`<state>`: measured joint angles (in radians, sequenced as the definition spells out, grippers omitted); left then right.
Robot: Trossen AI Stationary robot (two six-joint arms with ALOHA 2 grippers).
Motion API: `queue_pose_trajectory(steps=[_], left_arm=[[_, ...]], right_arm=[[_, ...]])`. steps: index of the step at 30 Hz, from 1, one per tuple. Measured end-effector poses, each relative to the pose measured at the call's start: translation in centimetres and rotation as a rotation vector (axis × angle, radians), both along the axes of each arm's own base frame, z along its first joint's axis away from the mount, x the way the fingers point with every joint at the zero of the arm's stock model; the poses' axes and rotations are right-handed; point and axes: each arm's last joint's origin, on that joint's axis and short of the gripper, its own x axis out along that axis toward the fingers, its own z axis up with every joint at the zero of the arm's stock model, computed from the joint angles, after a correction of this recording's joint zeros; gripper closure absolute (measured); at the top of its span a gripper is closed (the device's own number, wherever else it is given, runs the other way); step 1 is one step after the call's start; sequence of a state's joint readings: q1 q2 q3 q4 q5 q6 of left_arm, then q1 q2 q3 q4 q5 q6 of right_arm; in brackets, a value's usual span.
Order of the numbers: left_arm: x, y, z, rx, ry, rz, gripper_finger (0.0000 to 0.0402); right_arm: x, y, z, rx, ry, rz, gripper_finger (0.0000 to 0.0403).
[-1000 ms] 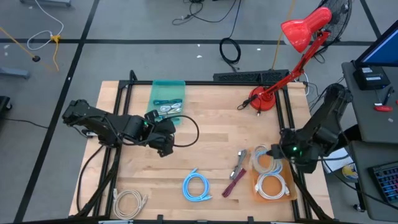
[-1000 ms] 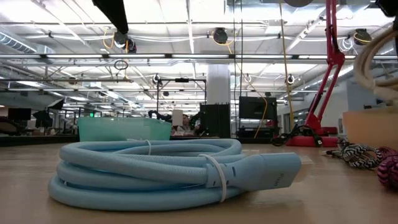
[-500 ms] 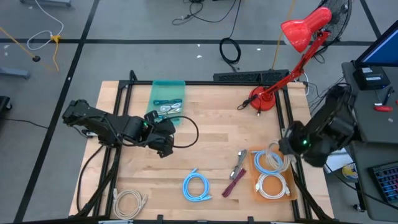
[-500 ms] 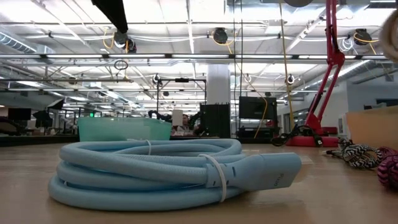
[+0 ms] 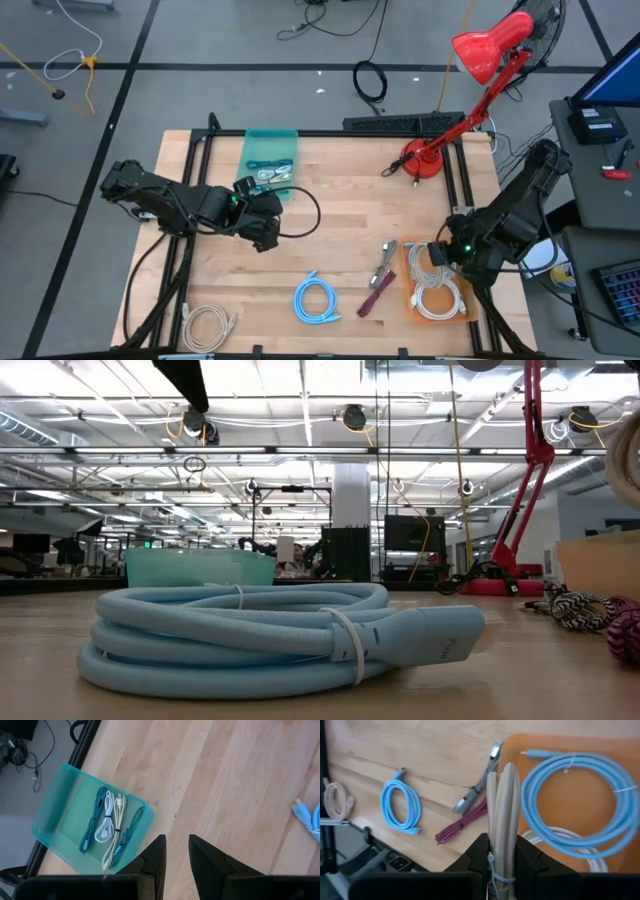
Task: Pick & Place USB Port
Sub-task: Put the top light brown HDMI cable into the orange bin
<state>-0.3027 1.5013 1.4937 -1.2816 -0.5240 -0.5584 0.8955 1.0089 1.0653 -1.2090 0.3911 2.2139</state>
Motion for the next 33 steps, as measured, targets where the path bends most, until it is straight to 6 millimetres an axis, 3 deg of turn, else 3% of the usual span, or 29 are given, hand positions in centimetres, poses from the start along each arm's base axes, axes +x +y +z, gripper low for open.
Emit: queue_pose_trajectory(steps=[11, 17, 21, 33], left_arm=[[-0.1, -0.2, 0.0, -0.003, -0.003, -0.003, 0.0314], [0.0, -0.2, 0.0, -0.004, -0.004, -0.001, 0.0314], [0.0, -0.2, 0.0, -0.004, -0.004, -0.001, 0.0314], [0.0, -0.3, 0.0, -0.024, -0.013, -0.002, 0.0314]], right_arm=[[-0.2, -0.1, -2.8, -0.016, 0.085, -0.010, 0.0363], [-0.7, -0.2, -4.1, -0.004, 0.187, 0.010, 0.0302], [-0.9, -0.4, -4.5, 0.007, 0.258, 0.004, 0.0284], [-1.5, -1.4, -4.9, -0.037, 0.417, -0.024, 0.0324]])
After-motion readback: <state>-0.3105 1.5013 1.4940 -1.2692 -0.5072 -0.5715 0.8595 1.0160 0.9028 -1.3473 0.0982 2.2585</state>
